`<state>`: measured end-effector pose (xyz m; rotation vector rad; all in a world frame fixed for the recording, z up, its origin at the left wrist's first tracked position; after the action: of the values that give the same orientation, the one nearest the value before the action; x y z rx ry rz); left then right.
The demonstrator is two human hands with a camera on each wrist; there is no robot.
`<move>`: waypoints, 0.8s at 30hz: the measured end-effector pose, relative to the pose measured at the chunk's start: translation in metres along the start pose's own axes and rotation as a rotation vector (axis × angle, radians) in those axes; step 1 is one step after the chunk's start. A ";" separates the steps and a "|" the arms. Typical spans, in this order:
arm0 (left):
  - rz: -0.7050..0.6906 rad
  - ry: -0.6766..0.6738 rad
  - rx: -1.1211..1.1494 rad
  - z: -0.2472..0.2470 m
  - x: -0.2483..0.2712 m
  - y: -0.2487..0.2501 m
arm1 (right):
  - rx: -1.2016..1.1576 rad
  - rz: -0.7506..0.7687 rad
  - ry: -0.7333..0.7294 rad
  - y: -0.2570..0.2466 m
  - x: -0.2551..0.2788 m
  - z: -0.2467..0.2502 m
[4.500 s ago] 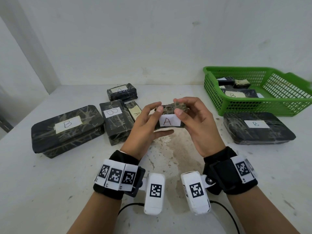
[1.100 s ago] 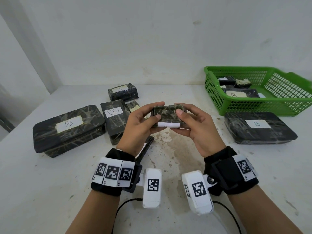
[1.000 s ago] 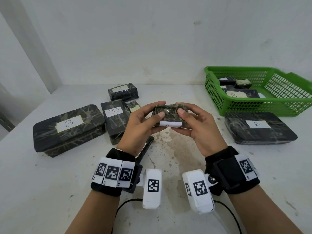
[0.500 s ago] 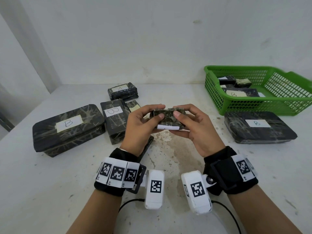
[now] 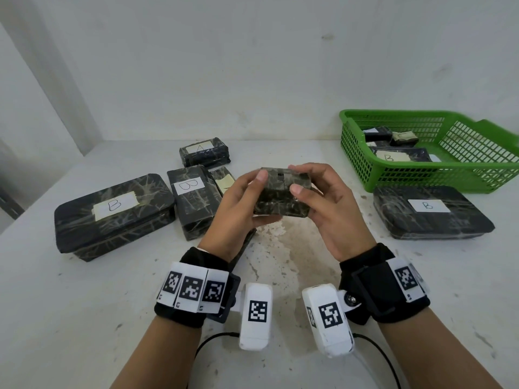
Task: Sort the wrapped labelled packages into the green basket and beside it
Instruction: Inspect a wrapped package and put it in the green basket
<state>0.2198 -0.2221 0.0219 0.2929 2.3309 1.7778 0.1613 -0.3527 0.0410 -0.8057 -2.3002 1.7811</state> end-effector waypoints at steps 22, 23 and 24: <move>-0.115 0.040 0.107 0.006 0.001 0.016 | 0.053 -0.159 0.058 0.011 -0.001 0.005; -0.105 0.030 0.115 0.004 0.002 0.016 | 0.048 -0.158 0.061 0.010 -0.001 0.006; -0.096 0.027 0.119 0.004 0.002 0.016 | 0.043 -0.164 0.060 0.009 -0.001 0.005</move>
<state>0.2193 -0.2138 0.0361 0.1723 2.4305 1.6118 0.1631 -0.3563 0.0308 -0.6354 -2.2117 1.7064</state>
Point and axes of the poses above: each hand's wrist, its own x-axis away from the middle knuckle, its own z-axis out of the back of the hand, y = z × x, the point moved 8 cm from there along -x, towards the middle knuckle, and after that the axes turned 13 degrees about y, right-handed, at the moved point
